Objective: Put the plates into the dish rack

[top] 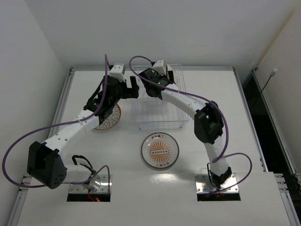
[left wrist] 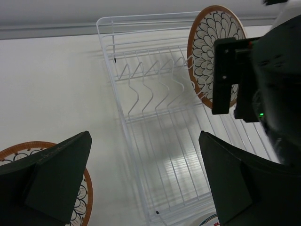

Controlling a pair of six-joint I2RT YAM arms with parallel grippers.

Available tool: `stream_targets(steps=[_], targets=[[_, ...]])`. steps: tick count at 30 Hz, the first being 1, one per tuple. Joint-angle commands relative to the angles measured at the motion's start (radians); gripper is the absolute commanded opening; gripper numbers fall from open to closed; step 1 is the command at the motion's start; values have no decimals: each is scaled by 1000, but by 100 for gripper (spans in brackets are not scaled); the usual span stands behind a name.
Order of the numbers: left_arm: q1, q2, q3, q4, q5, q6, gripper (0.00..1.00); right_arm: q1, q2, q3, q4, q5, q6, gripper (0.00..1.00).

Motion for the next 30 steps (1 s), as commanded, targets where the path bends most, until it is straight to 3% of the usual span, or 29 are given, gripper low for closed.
stream_targets(steps=[1,7,10,14,17,19,23,30], targets=[[-8,-35,5,38,-8,11,99,-12,-149,-1,16,-10,26,70],[-8,-35,5,20,-57,-7,99,-12,-302,-71,28,0,17,78],[-8,-35,14,-3,-103,-16,99,-3,-488,-247,79,-47,17,80],[-8,-55,-2,7,-213,-25,99,-24,-797,-657,251,-333,17,80],[-8,-55,-12,7,-299,-73,99,-34,-1001,-853,278,-467,6,80],[-8,-55,-12,-3,-266,-73,99,-34,-1089,-915,278,-583,6,80],[-8,-8,55,-94,-250,-62,99,-34,-1158,-1031,162,-670,67,81],[-8,2,66,-120,-290,-62,99,-55,-1359,-1358,272,-924,264,81]])
